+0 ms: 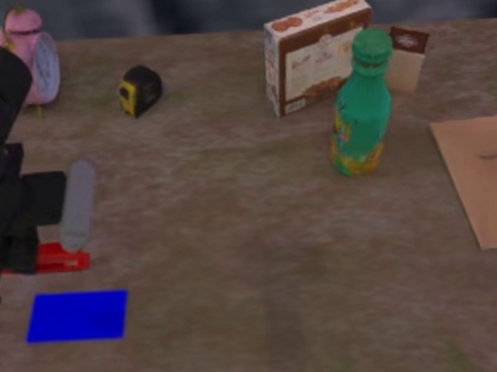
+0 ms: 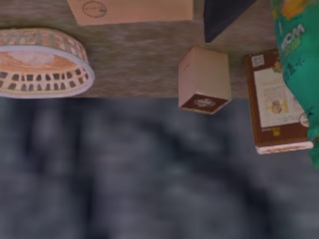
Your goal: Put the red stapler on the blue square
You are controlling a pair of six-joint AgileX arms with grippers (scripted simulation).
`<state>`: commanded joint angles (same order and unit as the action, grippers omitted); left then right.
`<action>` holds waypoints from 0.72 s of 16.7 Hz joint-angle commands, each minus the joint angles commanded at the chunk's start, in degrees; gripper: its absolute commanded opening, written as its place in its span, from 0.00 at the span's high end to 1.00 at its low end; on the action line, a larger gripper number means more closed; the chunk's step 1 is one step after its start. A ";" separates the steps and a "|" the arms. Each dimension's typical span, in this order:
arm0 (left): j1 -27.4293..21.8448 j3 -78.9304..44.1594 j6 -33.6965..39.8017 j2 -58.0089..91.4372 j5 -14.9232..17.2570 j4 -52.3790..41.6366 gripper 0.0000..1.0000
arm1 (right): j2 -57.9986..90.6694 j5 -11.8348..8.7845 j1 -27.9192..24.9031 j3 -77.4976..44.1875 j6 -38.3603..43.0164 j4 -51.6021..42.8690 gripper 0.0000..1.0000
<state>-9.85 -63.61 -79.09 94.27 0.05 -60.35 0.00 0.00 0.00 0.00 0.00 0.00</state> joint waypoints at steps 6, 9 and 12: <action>-0.60 9.69 0.43 5.50 0.14 15.31 1.00 | 0.00 0.00 0.00 0.00 0.00 0.00 0.00; -0.68 11.09 0.47 6.31 0.20 17.09 1.00 | 0.00 0.00 0.00 0.00 0.00 0.00 0.00; -0.68 11.09 0.47 6.31 0.20 17.09 1.00 | 0.00 0.00 0.00 0.00 0.00 0.00 0.00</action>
<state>-10.53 -52.52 -78.61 100.58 0.25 -43.27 0.00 0.00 0.00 0.00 0.00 0.00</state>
